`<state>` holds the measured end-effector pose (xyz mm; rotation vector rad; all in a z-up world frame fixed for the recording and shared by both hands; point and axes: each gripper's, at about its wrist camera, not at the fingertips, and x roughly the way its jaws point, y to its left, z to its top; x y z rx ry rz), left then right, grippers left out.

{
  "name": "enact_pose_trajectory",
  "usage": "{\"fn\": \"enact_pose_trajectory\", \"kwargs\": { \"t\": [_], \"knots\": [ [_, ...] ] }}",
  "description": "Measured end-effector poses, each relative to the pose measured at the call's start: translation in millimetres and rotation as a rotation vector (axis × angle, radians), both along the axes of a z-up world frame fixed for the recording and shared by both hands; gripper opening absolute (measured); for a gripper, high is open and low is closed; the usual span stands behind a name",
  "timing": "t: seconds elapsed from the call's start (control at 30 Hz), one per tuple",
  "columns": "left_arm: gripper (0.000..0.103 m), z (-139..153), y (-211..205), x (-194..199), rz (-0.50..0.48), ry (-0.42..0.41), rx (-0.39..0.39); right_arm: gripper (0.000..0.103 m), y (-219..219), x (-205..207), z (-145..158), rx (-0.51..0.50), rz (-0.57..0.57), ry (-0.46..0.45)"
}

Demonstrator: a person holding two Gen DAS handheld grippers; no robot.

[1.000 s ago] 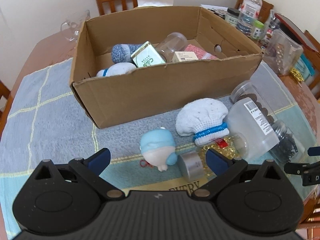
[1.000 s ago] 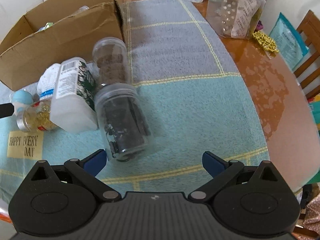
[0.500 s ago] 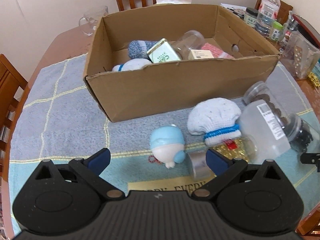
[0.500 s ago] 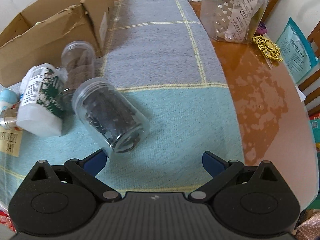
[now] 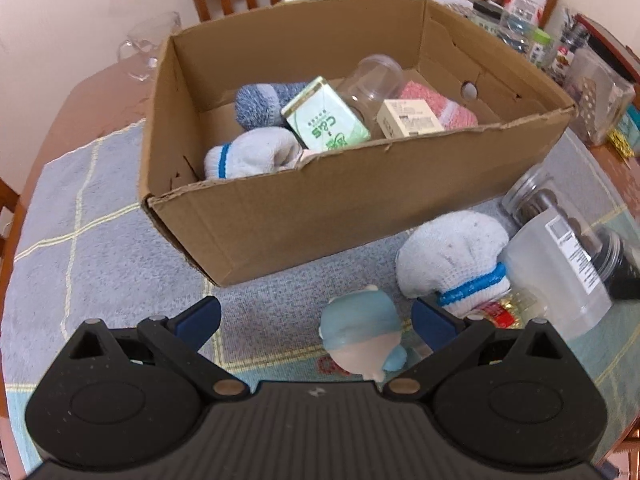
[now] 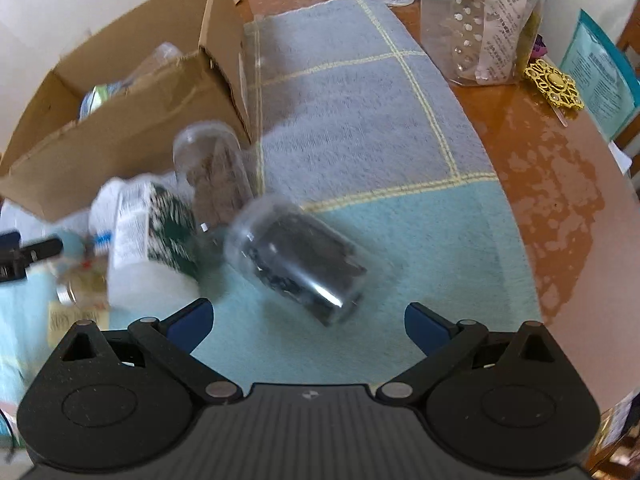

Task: Organize objects
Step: 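Move the left tool toward the blue-white doll while the right tool approaches the dark-filled clear jar, then grasp the blue-white doll with the left tool while the right tool grasps the dark-filled jar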

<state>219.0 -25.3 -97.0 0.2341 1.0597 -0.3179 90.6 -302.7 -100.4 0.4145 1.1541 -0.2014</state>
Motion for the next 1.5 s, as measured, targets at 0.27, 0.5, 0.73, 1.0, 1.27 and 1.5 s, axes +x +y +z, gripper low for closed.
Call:
{"fn": "enact_pose_trajectory", "kwargs": {
  "t": [0.27,0.5,0.73,1.0,1.27,1.5],
  "knots": [
    [0.101,-12.0,9.1,5.6,-0.062,0.041,-0.023,0.103,0.4,13.5,-1.4,-0.014,-0.172,0.003],
    [0.101,-12.6,25.2,6.4,-0.063,0.057,-0.009,0.103,-0.9,9.8,-2.1,-0.058,-0.186,0.034],
    [0.097,-19.2,29.8,4.1,-0.038,0.067,-0.029,0.103,-2.2,7.3,-2.3,-0.079,-0.180,0.042],
    [0.082,-23.3,12.7,1.1,-0.086,0.037,-0.039,0.103,-0.6,19.4,-5.9,-0.092,-0.195,0.038],
    [0.072,-26.1,5.8,5.5,-0.084,0.045,-0.033,0.103,-8.3,6.6,-7.0,-0.095,-0.219,0.052],
    [0.066,-28.3,4.8,4.6,-0.075,0.061,-0.046,0.103,-5.7,16.2,-8.5,-0.111,-0.210,0.037]
  ]
}}
